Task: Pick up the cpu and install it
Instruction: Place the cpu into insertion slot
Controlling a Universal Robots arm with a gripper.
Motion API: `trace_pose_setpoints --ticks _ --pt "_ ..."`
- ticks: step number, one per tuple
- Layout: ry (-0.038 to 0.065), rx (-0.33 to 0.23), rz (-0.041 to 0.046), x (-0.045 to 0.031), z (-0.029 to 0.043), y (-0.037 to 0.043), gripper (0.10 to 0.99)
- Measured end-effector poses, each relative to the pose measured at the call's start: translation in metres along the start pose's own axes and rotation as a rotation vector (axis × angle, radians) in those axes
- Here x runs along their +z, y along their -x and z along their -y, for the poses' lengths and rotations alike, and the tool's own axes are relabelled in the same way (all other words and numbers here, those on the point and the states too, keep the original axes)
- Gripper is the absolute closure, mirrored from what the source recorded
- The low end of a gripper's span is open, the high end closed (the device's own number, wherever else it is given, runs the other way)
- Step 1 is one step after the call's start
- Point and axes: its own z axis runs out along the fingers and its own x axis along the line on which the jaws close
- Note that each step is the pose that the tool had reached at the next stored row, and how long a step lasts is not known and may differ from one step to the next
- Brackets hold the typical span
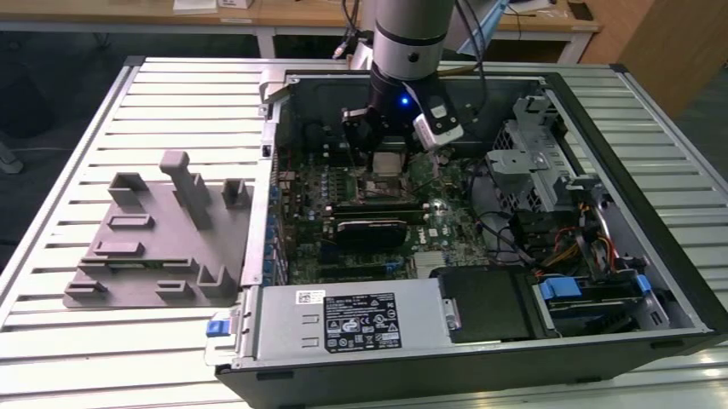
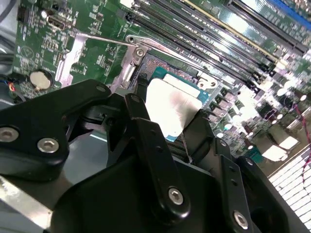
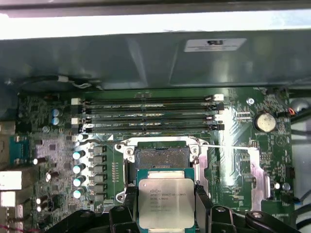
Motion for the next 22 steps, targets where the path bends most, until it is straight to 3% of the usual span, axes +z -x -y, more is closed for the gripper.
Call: trace_pose_setpoints --ticks 22 --pt "0.002 0.315 0.0150 0.0000 0.0000 0.0000 0.541"
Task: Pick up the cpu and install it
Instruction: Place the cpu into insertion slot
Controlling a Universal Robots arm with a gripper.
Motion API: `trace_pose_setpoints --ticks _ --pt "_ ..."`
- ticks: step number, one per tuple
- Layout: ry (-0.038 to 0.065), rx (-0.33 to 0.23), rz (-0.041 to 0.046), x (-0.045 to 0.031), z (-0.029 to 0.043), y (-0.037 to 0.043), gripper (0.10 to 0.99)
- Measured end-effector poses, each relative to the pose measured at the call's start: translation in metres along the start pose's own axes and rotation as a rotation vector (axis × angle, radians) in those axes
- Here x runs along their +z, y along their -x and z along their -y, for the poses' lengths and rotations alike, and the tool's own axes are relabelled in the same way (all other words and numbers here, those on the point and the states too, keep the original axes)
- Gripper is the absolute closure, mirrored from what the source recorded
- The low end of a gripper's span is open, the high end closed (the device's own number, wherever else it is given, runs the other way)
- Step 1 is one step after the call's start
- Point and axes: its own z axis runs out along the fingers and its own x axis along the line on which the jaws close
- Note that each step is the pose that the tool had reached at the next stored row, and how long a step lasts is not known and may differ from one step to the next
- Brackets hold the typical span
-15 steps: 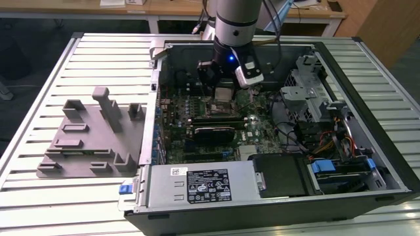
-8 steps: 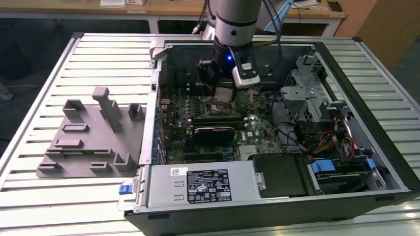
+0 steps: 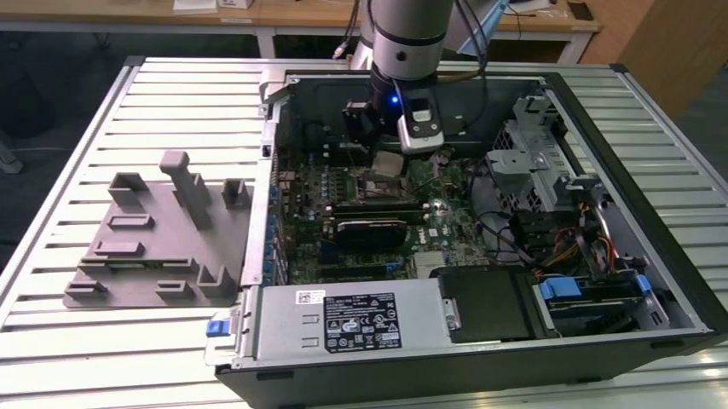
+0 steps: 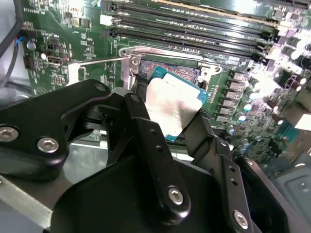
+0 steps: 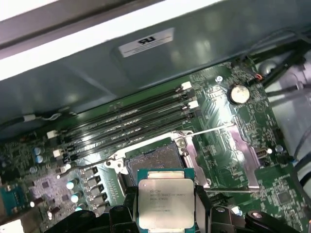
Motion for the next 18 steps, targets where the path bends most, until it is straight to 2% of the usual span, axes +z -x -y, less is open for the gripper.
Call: trace_pose_setpoints --ticks 18 --pt "0.001 0.234 0.0106 0.0002 0.0000 0.0000 0.541"
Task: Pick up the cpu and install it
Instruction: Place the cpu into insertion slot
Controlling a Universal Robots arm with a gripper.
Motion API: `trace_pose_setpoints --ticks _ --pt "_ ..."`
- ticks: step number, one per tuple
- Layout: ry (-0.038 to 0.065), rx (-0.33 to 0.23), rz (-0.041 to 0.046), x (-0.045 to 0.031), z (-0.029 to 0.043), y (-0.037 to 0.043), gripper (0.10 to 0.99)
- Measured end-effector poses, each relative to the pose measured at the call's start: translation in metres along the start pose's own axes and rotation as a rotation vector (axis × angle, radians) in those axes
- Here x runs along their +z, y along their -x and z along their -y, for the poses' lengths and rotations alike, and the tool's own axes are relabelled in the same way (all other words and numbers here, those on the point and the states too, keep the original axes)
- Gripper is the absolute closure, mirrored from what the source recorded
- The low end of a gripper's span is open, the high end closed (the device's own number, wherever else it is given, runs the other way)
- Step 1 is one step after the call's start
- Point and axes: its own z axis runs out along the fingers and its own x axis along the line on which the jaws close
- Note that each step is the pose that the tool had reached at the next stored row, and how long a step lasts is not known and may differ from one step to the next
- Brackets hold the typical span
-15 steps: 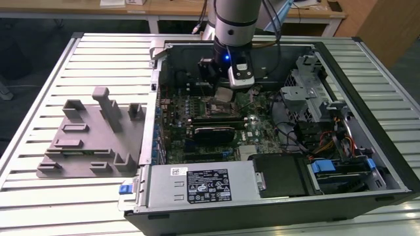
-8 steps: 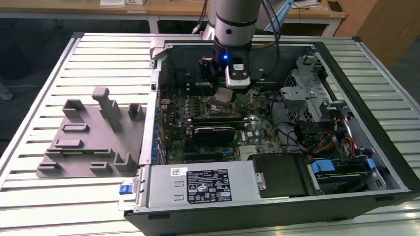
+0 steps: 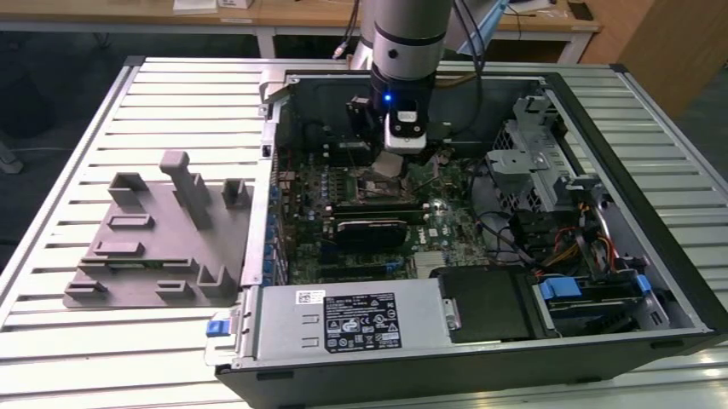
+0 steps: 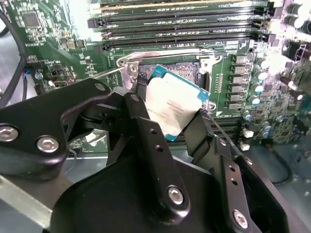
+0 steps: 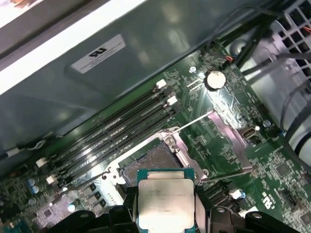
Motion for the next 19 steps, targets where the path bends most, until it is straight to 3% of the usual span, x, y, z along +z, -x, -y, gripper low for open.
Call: trace_pose_setpoints --ticks 19 --pt "0.003 0.197 0.0079 0.0002 0.0000 0.0000 0.541"
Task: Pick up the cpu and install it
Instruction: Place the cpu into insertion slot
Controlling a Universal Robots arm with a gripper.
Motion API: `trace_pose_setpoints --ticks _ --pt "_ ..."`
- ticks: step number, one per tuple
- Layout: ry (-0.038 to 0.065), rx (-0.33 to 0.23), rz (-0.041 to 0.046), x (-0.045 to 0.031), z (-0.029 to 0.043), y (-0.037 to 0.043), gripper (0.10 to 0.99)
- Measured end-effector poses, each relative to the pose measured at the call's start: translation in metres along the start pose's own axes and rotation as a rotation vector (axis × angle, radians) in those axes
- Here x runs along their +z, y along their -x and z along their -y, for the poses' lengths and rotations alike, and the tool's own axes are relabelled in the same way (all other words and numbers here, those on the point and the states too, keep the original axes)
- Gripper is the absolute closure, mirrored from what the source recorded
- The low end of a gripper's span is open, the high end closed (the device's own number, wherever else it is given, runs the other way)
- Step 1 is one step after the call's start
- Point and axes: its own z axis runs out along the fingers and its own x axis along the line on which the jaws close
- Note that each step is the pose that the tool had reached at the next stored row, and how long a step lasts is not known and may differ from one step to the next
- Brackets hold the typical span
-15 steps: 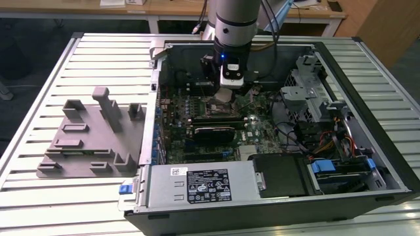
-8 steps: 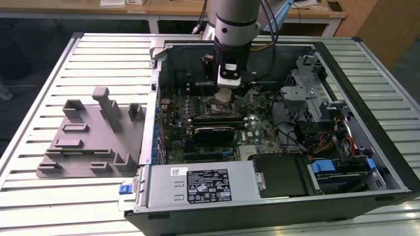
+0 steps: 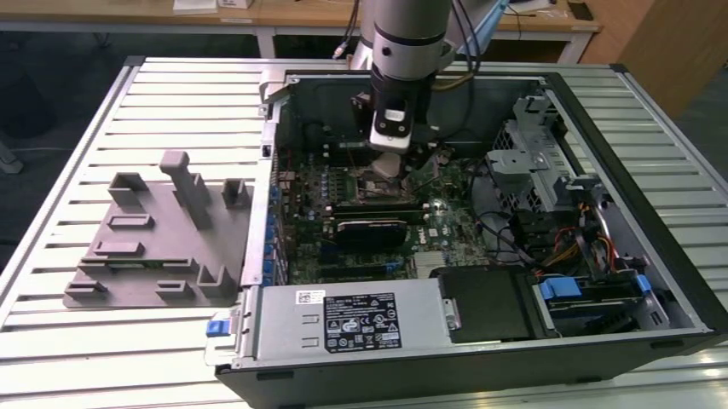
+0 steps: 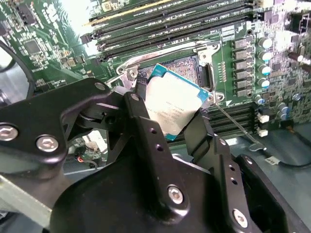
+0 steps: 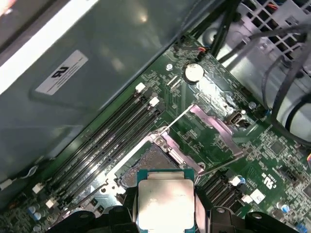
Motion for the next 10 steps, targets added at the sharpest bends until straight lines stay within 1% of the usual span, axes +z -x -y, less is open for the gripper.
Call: trace_pose_setpoints --ticks 10 --pt "0.002 0.120 0.0049 0.0001 0.0000 0.0000 0.541"
